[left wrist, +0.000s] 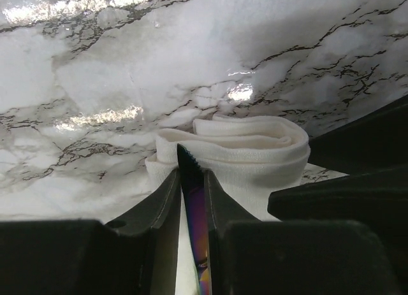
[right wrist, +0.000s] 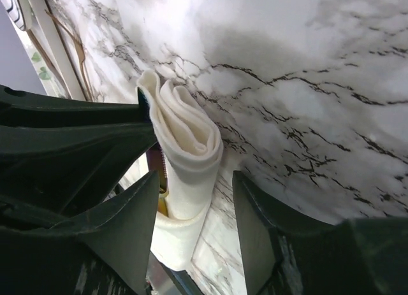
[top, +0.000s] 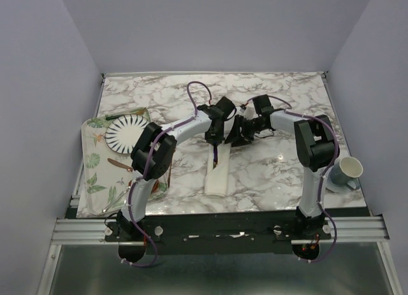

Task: Fold the napkin into a case and place the utensils inside
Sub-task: Insert the knife into the folded napkin.

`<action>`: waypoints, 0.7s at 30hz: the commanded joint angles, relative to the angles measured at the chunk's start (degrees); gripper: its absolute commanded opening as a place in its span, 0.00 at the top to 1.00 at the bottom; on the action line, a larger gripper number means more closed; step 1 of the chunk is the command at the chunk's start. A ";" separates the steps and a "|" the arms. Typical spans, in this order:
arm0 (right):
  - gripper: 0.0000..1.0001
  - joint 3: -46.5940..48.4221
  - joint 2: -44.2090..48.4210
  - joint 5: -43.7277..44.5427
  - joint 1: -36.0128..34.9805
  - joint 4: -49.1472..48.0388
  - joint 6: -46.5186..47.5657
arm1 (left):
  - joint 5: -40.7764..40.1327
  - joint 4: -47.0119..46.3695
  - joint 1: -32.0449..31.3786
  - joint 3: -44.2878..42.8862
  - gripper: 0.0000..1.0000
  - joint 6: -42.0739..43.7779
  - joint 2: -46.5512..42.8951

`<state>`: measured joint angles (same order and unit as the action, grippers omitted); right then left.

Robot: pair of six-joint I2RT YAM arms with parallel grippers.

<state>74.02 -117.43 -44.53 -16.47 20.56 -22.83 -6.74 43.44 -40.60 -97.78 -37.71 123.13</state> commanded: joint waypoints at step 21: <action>0.71 1.39 -2.19 2.70 -0.32 -1.48 -1.96 | 3.75 1.21 -0.88 5.05 0.78 0.63 -4.21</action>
<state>74.87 -118.98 -43.53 -16.62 20.36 -24.47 -4.84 42.72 -40.69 -95.07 -37.71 121.78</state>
